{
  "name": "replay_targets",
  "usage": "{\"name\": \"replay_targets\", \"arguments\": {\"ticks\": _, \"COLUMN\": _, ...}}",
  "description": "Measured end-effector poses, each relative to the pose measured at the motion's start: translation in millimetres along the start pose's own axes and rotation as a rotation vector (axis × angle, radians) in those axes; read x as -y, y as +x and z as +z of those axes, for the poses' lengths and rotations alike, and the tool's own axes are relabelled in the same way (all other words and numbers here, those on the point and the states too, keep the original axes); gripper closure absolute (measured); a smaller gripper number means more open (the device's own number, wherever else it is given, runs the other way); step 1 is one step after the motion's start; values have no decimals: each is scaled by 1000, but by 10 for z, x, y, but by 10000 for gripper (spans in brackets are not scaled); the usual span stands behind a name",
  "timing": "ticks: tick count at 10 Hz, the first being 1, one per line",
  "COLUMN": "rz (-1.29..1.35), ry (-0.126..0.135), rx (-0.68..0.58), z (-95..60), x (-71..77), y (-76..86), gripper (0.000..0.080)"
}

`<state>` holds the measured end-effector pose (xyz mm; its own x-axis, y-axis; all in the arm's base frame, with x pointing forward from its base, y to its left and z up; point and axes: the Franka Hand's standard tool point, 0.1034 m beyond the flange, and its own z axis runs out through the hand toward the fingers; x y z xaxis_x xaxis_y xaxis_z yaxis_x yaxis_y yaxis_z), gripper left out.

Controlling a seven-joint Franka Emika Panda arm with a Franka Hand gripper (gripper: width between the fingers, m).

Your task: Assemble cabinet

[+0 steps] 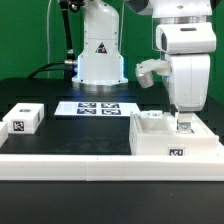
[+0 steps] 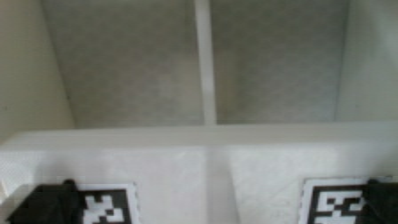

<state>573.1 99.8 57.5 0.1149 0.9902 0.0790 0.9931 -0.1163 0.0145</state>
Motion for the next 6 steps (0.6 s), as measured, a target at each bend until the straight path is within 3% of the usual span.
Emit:
{"name": "replay_targets", "arguments": {"ticks": 2, "rz": 5, "ry": -8, "rx": 9, "z": -145, "x": 98, "y": 12, "gripper": 2}}
{"name": "replay_targets", "arguments": {"ticks": 4, "rz": 5, "ry": -6, "rx": 27, "z": -308, "x": 304, "y": 25, "gripper": 2}}
{"name": "replay_targets", "arguments": {"ticks": 6, "rz": 6, "ry": 9, "rx": 43, "z": -336, "x": 528, "y": -21, "gripper": 2}}
